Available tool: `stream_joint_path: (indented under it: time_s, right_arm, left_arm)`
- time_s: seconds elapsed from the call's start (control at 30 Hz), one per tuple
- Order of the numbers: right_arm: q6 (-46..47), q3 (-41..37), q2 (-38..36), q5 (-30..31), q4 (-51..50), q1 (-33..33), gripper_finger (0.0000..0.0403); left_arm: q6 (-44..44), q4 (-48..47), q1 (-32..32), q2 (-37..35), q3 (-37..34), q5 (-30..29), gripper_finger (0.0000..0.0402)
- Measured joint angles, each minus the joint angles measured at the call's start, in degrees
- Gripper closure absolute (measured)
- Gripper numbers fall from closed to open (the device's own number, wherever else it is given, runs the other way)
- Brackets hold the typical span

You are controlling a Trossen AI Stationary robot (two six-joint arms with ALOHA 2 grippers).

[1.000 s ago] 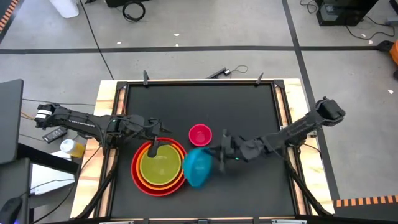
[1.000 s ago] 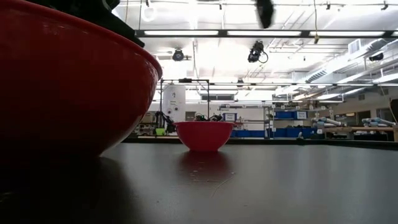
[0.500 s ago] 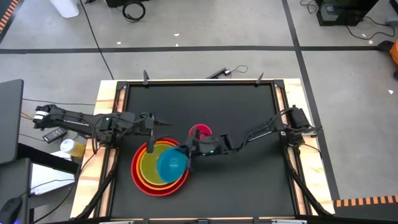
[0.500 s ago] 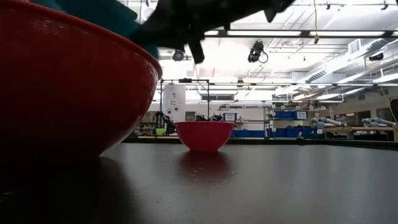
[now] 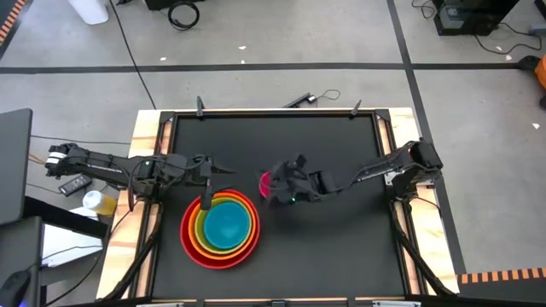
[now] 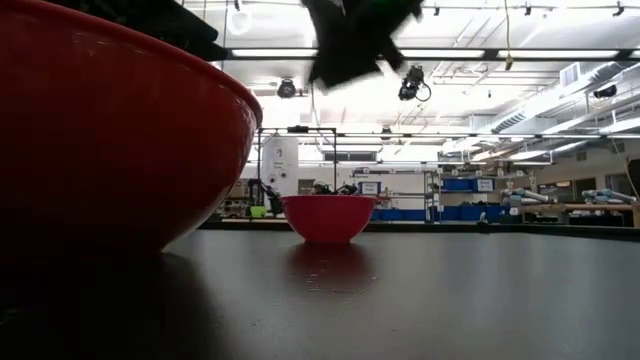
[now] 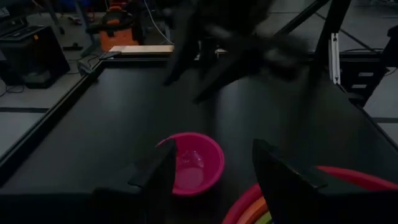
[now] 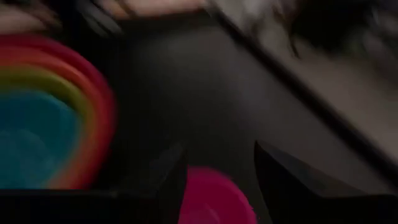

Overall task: Nest bowls inside each other
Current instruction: Stack the pink bowl on top of the blue bowl

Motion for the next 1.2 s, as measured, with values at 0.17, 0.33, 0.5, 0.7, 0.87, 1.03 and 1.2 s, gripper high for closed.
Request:
stream_joint_path:
  time_s: [0.17,0.33,0.5,0.7,0.87,1.03,1.2]
  right_arm:
    - [9.8,-3.5,0.1,-8.3,-8.2,-5.3,0.0212]
    - [12.8,-9.1,0.1,-11.9,-6.0,-9.5,0.0212]
    - [15.0,-16.4,0.1,-20.8,2.3,-12.2,0.0212]
    - [14.8,-23.0,0.1,-27.4,11.7,-13.5,0.0244]
    - [12.3,-23.9,0.1,-33.2,17.2,-13.7,0.0373]
    - [9.1,-22.0,0.1,-26.3,30.6,-11.0,0.0371]
    - [7.0,-21.4,0.1,-27.7,47.8,-9.2,0.0380]
  left_arm:
    - [-0.3,-0.1,0.0,0.0,0.0,-0.1,0.0186]
    - [-0.3,-0.1,0.0,0.0,0.0,-0.5,0.0186]
    - [-0.2,-0.4,0.2,0.0,0.0,-0.5,0.0186]
    - [-0.2,-0.4,0.2,0.0,0.0,-0.5,0.0186]
    - [-0.2,-0.4,0.2,0.0,0.0,-0.5,0.0186]
    - [0.0,-0.4,0.2,0.0,0.0,-0.5,0.0186]
    - [0.0,-0.4,0.2,0.0,0.0,-0.5,0.0186]
